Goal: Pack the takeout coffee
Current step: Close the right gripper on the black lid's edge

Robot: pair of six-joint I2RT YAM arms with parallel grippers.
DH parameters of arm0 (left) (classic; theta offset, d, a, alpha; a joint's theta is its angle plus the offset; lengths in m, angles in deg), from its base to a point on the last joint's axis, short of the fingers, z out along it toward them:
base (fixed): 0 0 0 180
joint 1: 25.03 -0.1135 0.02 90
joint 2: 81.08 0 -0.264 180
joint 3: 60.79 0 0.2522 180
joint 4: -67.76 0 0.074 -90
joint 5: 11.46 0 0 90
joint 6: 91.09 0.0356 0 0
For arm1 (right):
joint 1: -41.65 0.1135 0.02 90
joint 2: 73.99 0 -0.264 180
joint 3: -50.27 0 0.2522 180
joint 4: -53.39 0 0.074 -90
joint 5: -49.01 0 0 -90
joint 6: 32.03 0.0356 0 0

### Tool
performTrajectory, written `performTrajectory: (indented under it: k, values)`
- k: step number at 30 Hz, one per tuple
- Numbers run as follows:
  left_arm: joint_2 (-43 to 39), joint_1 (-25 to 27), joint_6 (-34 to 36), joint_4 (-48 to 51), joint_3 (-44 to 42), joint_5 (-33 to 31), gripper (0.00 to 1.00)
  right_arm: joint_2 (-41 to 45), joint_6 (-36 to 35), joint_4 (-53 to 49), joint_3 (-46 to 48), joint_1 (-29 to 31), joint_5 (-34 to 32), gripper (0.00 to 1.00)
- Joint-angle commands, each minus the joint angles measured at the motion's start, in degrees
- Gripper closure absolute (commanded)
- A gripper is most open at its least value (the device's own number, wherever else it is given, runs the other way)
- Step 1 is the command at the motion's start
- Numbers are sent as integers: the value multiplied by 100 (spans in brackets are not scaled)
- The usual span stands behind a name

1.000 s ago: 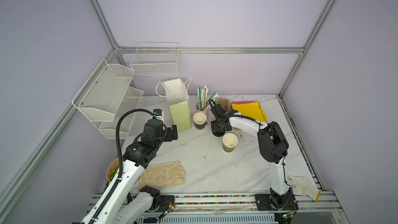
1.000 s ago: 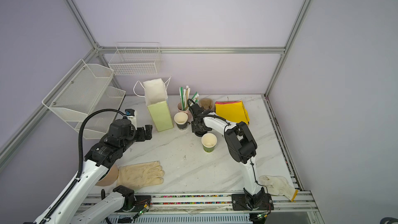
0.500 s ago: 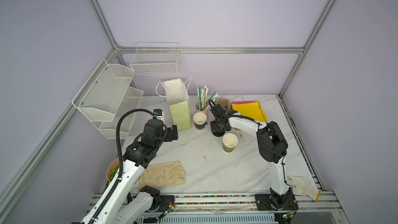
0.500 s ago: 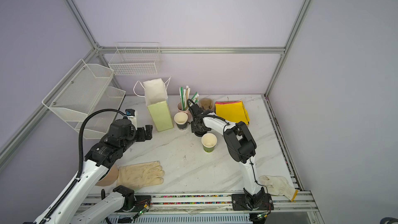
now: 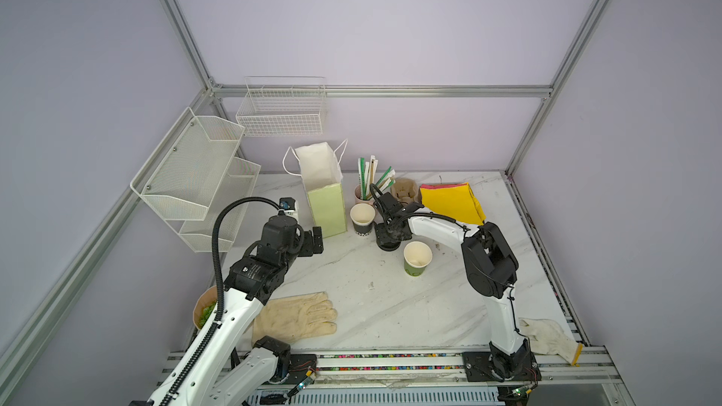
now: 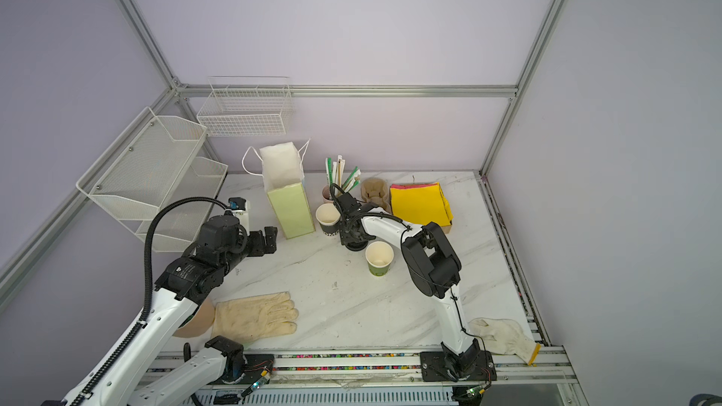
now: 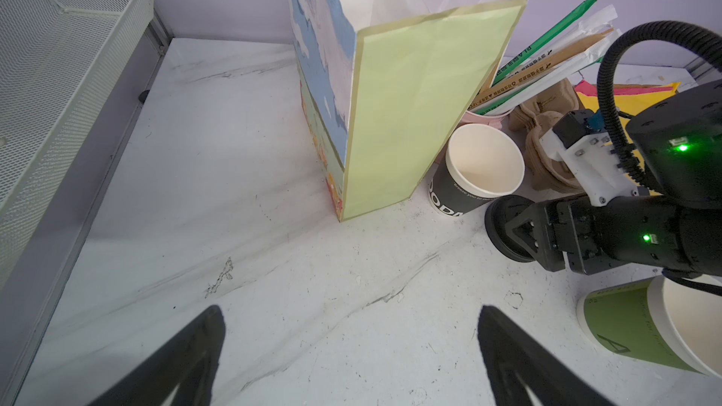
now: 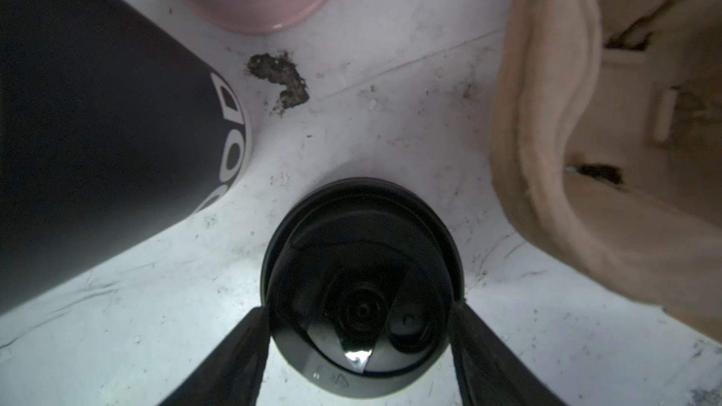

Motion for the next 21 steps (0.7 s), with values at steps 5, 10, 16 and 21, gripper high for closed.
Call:
performTrajectory:
  k: [5, 10, 16, 21]
  values:
    - [-2, 20, 93, -84, -211, 49, 0, -79, -31, -168, -128, 76, -103, 22]
    - [-2, 20, 93, -84, -220, 47, 0, -78, -6, -139, -164, 73, -86, 13]
    - [-2, 20, 86, -84, -219, 45, 0, -142, 3, -103, -193, 73, 11, 15]
    - [-11, 20, 91, -84, -220, 46, 0, -238, 1, -89, -147, 73, -44, 19]
